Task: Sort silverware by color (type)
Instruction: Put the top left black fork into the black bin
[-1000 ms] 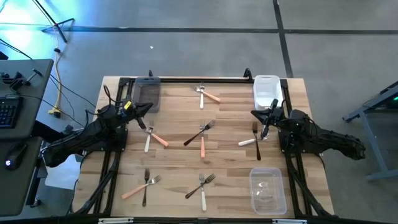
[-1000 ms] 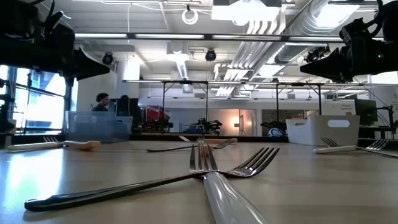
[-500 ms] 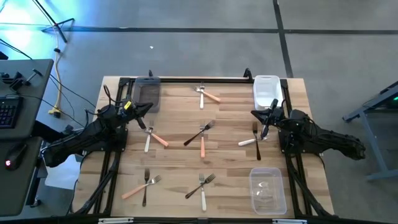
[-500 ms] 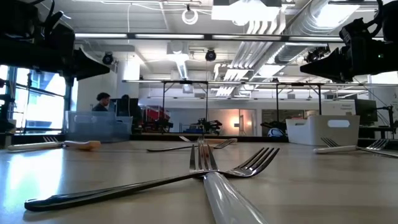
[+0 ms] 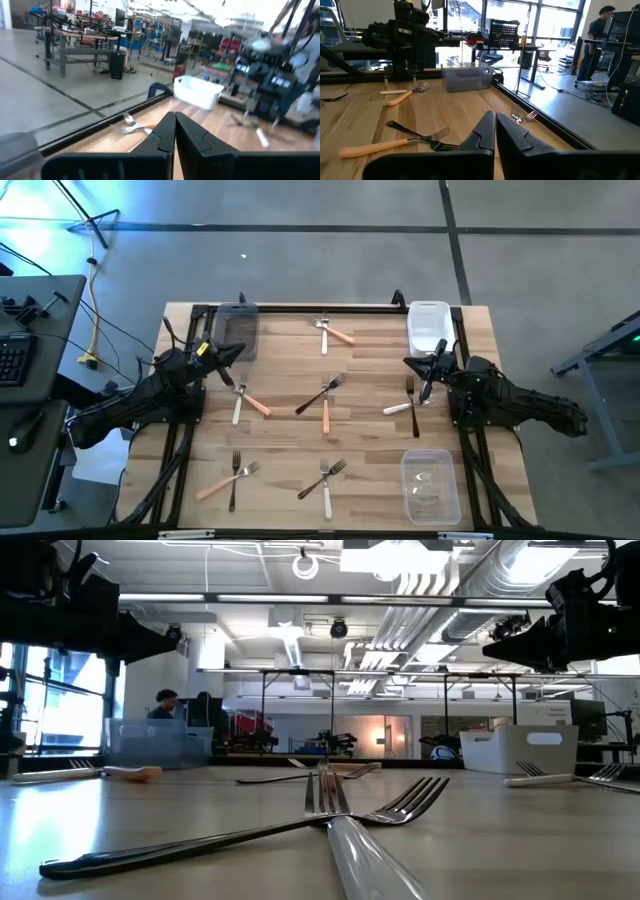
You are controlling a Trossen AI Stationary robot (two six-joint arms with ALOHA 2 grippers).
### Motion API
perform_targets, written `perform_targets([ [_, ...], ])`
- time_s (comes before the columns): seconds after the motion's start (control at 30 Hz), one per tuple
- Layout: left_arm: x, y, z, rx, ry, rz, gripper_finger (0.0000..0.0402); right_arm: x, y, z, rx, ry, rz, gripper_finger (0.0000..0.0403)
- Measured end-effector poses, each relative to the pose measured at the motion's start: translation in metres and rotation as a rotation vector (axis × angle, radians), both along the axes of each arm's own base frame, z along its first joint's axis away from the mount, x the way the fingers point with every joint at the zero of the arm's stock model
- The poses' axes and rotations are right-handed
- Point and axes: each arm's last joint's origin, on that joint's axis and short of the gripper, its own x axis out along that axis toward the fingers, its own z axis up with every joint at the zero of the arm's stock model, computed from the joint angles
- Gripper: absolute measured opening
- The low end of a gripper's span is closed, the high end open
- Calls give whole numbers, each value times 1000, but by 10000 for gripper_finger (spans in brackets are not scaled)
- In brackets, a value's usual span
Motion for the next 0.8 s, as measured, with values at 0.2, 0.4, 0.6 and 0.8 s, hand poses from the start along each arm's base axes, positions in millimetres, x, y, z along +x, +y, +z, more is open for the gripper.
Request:
perform_targets([
  [0.2,2,-4,9,16,-81,-162,3,0,0,0,0,0,0,0],
  [0.4,10,-1,11,-75,-8,-193,1,0,0,0,0,0,0,0],
  [0.6,27,5,14,-180,112,-207,0,0,0,0,0,0,0,0],
  [0.8,55,18,22,-210,272,-211,0,0,0,0,0,0,0,0],
])
